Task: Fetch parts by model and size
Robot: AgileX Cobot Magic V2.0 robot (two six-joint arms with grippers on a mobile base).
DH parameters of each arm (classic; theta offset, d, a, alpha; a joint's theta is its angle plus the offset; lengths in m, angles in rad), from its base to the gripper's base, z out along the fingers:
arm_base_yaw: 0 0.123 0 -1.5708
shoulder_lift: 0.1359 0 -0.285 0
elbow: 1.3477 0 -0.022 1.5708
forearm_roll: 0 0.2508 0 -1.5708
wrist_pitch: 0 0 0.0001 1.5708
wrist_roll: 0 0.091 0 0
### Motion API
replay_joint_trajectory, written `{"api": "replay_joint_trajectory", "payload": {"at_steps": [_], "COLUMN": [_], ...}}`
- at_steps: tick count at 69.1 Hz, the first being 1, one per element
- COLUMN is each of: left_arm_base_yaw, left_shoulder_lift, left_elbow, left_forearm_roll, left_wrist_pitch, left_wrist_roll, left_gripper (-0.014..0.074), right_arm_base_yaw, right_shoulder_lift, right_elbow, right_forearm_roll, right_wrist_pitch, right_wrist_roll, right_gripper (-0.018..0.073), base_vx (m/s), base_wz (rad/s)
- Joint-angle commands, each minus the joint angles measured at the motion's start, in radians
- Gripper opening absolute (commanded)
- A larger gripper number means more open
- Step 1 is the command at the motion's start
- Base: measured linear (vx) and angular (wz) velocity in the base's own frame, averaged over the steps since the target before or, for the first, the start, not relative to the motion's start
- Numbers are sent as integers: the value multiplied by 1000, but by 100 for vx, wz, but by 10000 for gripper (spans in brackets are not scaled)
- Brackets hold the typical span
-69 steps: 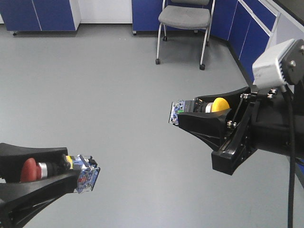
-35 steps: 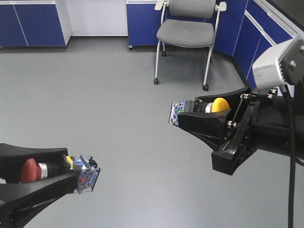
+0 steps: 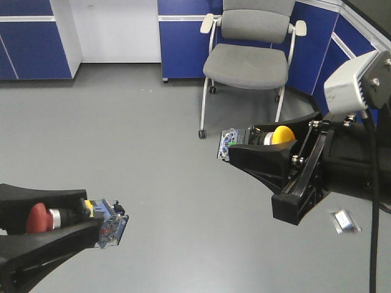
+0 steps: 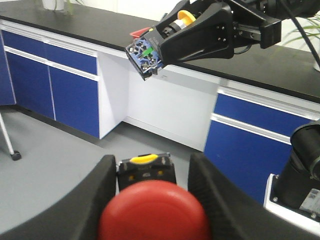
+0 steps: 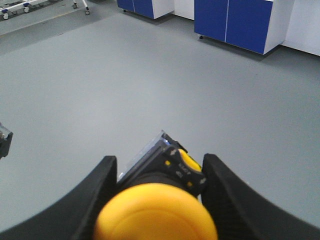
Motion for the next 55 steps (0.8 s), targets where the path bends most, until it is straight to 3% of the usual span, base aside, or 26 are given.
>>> {"api": "replay_joint_trajectory", "payload": {"at_steps": [1,55], "left_arm_base_yaw": [1,1], "left_shoulder_lift": [2,4], "left_elbow": [-37,-37], "left_forearm_roll": [-72,-72], "left_wrist_pitch": [-1,-1], "left_wrist_roll": [2,2], "left_gripper": [-6,-6], "right_arm_base_yaw": [-3,-3], "right_shoulder_lift": [-10,-11], "right_elbow": [-27,-27], "right_forearm_roll": [35,35], "right_wrist_pitch": [-30,-30], "right_wrist_roll": [-9,-9], "right_gripper": [-5,-5], "base_vx": [60,55], "base_wz": [-3,-2]}}
